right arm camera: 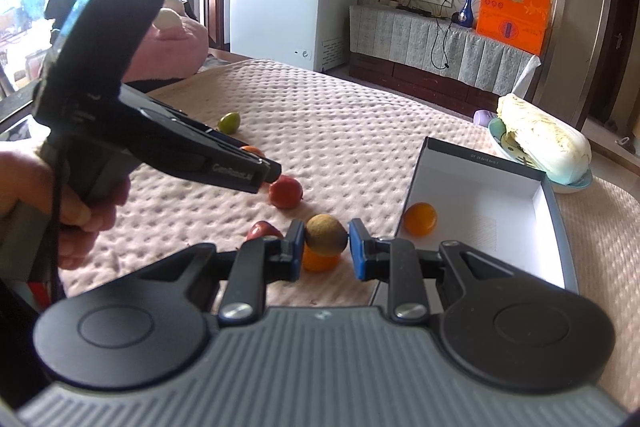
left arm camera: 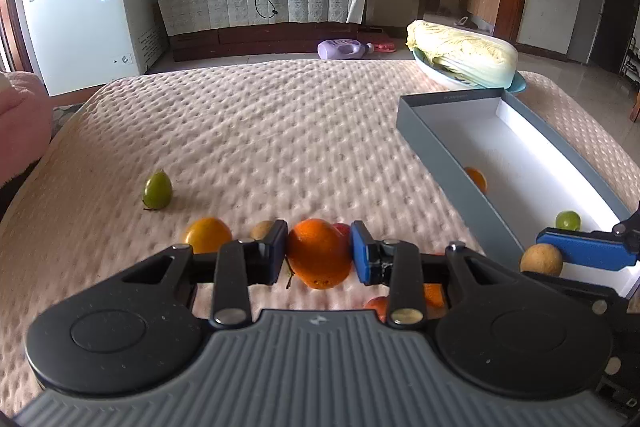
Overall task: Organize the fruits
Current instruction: 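Carry the orange into the box and open the left tool while right carries kiwi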
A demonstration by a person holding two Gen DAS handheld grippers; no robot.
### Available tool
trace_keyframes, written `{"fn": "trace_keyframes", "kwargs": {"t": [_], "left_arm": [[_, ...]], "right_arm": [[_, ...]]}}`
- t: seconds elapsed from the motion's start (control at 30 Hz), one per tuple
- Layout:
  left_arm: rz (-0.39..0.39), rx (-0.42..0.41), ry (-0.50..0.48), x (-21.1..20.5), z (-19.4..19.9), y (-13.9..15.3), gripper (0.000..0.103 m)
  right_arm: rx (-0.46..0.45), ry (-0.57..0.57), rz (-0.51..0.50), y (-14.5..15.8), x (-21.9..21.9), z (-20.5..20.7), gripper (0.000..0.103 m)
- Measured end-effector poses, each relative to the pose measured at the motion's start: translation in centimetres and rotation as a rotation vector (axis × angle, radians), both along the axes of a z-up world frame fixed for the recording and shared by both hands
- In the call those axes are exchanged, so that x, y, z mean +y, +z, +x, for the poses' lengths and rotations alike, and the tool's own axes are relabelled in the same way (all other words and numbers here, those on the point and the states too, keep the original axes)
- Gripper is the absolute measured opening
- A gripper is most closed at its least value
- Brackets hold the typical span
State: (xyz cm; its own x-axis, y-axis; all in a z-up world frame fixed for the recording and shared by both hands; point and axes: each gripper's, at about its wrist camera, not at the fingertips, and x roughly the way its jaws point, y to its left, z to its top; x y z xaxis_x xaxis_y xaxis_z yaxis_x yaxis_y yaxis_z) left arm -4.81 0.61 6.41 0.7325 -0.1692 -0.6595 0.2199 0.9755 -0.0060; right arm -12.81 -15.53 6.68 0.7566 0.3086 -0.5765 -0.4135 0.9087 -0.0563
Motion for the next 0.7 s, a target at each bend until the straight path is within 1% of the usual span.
{"fn": "trace_keyframes", "kwargs": {"t": [0.2,0.33,0.7], "left_arm": [[-0.013,-0.01,-0.005,-1.3,0.3,0.5,0.04],[-0.025,-0.021,-0.017,-2.9,0.5,0.9,0.04],[-0.044,-0.035,-0.092,-8.2,0.7,1.3,0.04]], "right_arm": [[-0.015,-0.012,0.004,0.5,-1.0,-0.4,0.027],[-0.023,-0.027,0.009,0.9,-1.8,-0.6,0.027],[-0.026,-0.089,0.008,1.2,-5.3,-1.7,0.027]]}}
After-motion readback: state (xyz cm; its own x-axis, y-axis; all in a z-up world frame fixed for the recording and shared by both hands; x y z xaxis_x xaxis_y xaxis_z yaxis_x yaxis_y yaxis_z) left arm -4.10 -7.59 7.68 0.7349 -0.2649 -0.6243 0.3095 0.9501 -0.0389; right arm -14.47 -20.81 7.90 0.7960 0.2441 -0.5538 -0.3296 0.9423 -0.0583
